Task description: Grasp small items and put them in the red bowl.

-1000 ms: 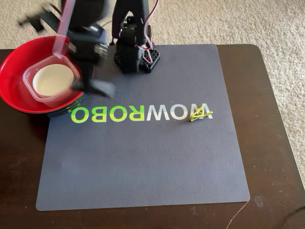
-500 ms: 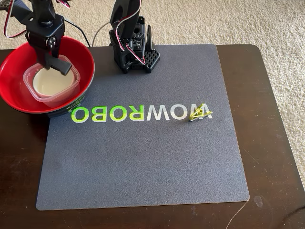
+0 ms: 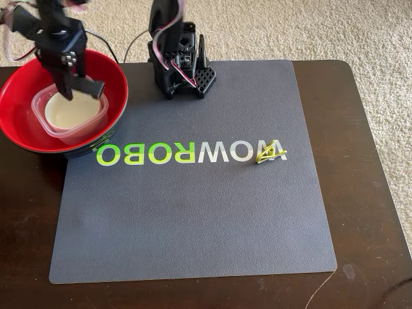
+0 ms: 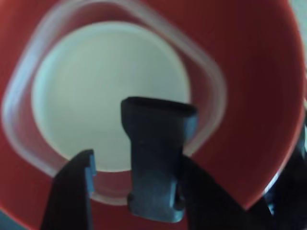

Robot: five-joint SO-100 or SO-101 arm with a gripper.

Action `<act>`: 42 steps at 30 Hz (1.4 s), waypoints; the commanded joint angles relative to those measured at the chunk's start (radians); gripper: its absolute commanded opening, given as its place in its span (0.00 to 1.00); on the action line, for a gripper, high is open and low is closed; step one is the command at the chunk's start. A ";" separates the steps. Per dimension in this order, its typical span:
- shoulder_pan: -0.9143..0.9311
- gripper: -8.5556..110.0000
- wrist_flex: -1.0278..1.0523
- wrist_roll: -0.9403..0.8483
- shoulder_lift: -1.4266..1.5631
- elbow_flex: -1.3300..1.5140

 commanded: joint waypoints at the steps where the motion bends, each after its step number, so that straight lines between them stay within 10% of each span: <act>1: 0.006 0.25 0.038 0.018 0.023 -0.028; 15: -0.393 0.26 0.044 -0.298 -0.092 -0.025; 42: -0.414 0.24 0.038 0.009 0.348 0.164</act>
